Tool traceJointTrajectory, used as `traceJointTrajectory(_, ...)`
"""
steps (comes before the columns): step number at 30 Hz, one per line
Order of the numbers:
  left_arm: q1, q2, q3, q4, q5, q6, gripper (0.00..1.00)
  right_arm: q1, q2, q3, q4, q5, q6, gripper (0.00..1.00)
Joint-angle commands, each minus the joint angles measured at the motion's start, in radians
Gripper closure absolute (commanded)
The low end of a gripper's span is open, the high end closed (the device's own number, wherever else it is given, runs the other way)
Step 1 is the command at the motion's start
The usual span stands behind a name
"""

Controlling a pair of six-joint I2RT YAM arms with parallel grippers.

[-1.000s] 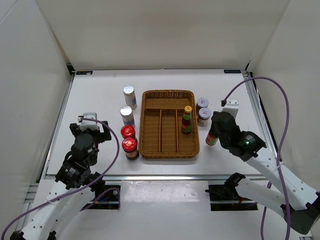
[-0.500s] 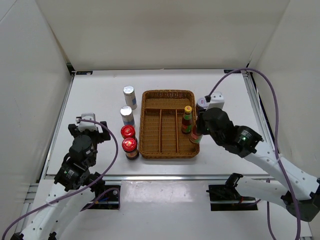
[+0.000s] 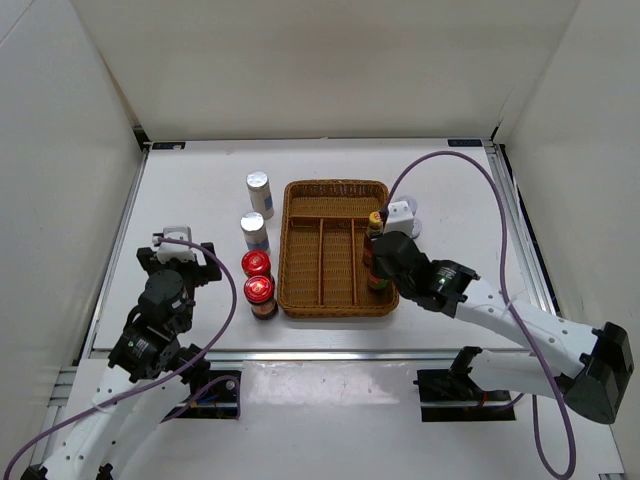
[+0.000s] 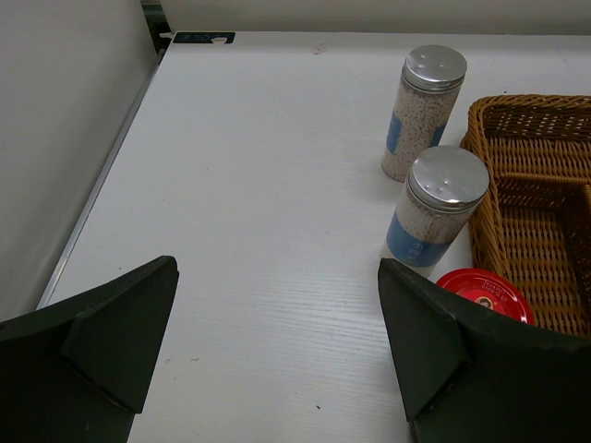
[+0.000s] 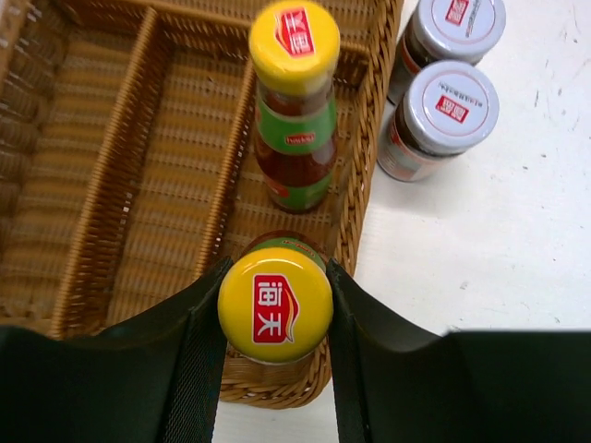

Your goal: Organize the condiment bottles

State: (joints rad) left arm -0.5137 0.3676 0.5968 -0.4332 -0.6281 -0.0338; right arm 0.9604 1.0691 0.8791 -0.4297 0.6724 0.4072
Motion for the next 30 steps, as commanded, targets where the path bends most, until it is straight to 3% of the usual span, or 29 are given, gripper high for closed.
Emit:
traceJointTrajectory(1, -0.003, 0.013, -0.002, 0.013, 0.004, 0.005, 0.00, 0.005, 0.008, 0.003, 0.172, 0.081, 0.013, 0.97)
traceJointTrajectory(2, -0.003, 0.022, -0.002, 0.013, 0.004, 0.005, 0.00, 0.005, 0.021, 0.003, 0.172, 0.081, 0.013, 0.93)
traceJointTrajectory(3, -0.003, 0.022, -0.002, 0.013, 0.004, 0.005, 0.00, 0.005, 0.022, 0.003, 0.172, 0.081, 0.013, 0.81)
traceJointTrajectory(5, -0.003, 0.022, -0.002, 0.013, 0.004, 0.014, 0.00, 0.005, 0.034, 0.003, 0.172, 0.070, 0.013, 0.68)
traceJointTrajectory(6, -0.003, 0.022, -0.002, 0.013, 0.004, 0.014, 0.00, 0.005, 0.034, 0.012, 0.160, 0.059, 0.013, 0.56)
traceJointTrajectory(7, -0.003, 0.022, -0.002, 0.013, 0.004, 0.014, 0.00, 0.005, 0.034, 0.027, 0.142, 0.059, 0.013, 0.31)
traceJointTrajectory(10, -0.003, 0.022, -0.002, 0.013, 0.004, 0.014, 0.00, 0.005, -0.007, 0.078, 0.059, 0.084, 0.039, 0.06)
traceJointTrajectory(13, -0.003, 0.022, -0.002, 0.013, 0.004, 0.014, 0.00, 0.005, -0.053, 0.157, -0.022, 0.108, 0.068, 0.01)
traceJointTrajectory(19, -0.003, 0.022, -0.002, 0.013, -0.005, 0.014, 0.00, 0.005, -0.150, 0.300, -0.185, 0.182, 0.079, 0.01)
traceJointTrajectory(21, -0.003, 0.022, -0.002, 0.013, -0.005, 0.014, 0.00, -0.015, -0.150, 0.352, -0.201, 0.182, 0.004, 0.01)
traceJointTrajectory(27, -0.003, 0.001, -0.002, 0.004, -0.028, 0.014, 0.00, -0.306, 0.075, 0.573, -0.423, -0.068, 0.007, 0.01)
traceJointTrajectory(30, -0.003, -0.021, -0.002, -0.007, -0.041, 0.005, 0.00, -0.480, 0.144, 0.623, -0.387, -0.244, -0.005, 0.01)
